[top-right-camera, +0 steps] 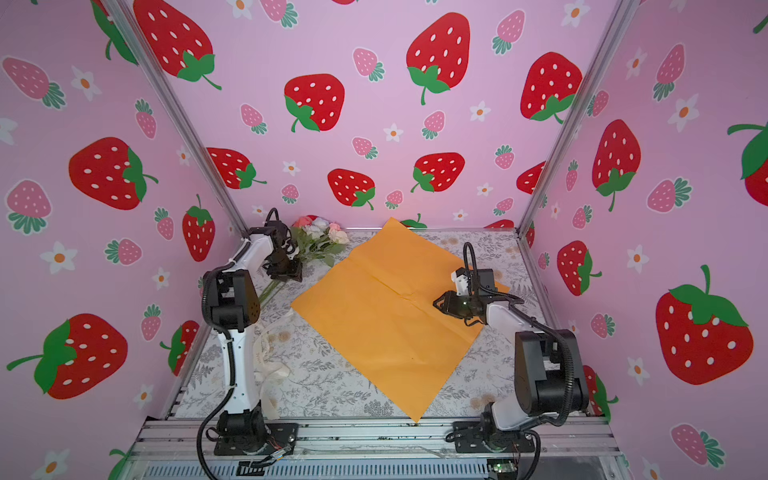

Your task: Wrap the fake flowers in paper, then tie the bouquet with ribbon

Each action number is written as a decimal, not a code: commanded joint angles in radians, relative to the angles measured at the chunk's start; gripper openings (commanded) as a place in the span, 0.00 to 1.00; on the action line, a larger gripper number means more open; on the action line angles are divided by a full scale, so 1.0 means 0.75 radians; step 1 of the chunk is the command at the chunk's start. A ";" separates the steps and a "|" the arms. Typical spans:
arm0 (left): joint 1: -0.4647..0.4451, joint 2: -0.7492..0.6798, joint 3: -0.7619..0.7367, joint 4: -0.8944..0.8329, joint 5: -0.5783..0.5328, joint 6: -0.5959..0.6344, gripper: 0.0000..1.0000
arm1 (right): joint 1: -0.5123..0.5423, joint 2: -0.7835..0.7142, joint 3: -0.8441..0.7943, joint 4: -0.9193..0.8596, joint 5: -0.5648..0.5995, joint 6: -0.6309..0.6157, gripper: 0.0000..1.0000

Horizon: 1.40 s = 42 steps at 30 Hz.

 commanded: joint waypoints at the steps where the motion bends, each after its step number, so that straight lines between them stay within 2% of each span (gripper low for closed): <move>1: 0.005 0.012 0.062 -0.076 -0.006 0.071 0.52 | 0.006 0.022 0.034 -0.027 0.025 -0.027 0.35; 5: 0.005 0.023 0.049 -0.087 0.022 0.076 0.46 | 0.006 0.031 0.051 -0.041 0.023 -0.027 0.35; 16: 0.003 0.025 0.038 -0.047 -0.045 0.149 0.43 | 0.008 -0.002 0.032 -0.059 0.057 -0.031 0.35; 24: -0.004 0.009 -0.003 0.011 -0.062 0.175 0.32 | 0.008 -0.007 0.033 -0.062 0.062 -0.022 0.35; 26: -0.006 -0.006 -0.017 0.028 -0.075 0.174 0.27 | 0.006 -0.017 0.032 -0.061 0.064 -0.021 0.35; 30: -0.022 -0.047 -0.062 0.063 -0.093 0.206 0.23 | 0.007 -0.040 0.030 -0.076 0.071 -0.025 0.35; 36: -0.025 -0.033 -0.078 0.073 -0.107 0.219 0.24 | 0.006 -0.089 0.001 -0.074 0.080 -0.013 0.35; 42: -0.042 -0.087 -0.084 0.075 -0.110 0.218 0.10 | 0.007 -0.132 -0.024 -0.069 0.081 0.001 0.35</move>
